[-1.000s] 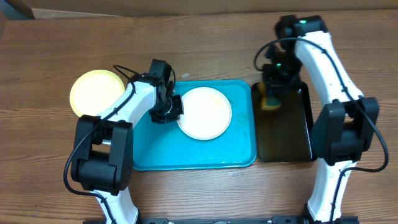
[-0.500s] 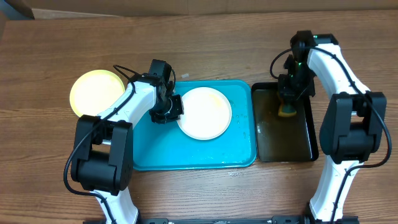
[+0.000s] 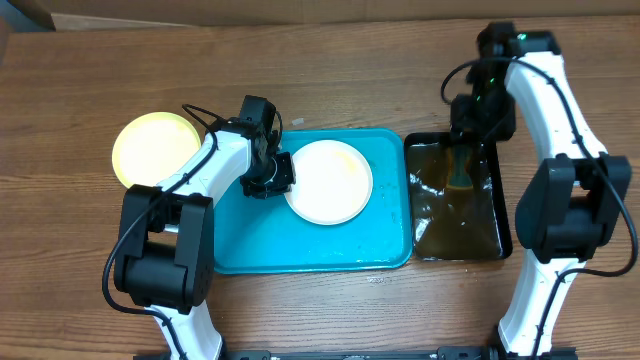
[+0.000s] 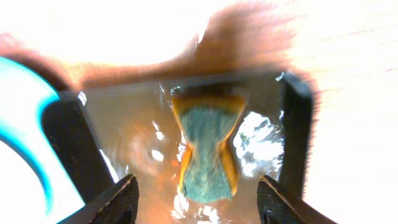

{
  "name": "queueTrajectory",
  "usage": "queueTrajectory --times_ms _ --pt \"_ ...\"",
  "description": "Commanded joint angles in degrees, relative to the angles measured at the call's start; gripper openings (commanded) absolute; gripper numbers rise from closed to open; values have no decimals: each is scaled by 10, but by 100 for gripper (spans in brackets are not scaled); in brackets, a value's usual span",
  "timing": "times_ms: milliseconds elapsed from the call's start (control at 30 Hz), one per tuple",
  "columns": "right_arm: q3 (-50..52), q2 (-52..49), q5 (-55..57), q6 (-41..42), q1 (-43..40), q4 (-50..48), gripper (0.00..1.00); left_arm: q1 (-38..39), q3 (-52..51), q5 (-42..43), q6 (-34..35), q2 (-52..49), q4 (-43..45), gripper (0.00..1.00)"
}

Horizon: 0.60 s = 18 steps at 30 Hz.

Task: Clean dirty plates on tray and stack at the side
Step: 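Return the sponge to the black tray, release it, raise right gripper, then lift the white plate with the left gripper and carry it left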

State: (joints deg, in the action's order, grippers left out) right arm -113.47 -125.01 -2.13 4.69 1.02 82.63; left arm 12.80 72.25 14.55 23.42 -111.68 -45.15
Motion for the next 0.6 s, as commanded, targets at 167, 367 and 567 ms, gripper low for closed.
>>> queueTrajectory --times_ms 167,367,567 --pt "-27 8 5 59 -122 -30 96 25 -2 -37 -12 -4 2 17" --pt "-27 8 6 58 -181 -29 100 52 -2 -62 -12 -4 4 4" --pt "-27 8 6 58 -201 -29 100 37 36 -46 -50 1 -38 4"
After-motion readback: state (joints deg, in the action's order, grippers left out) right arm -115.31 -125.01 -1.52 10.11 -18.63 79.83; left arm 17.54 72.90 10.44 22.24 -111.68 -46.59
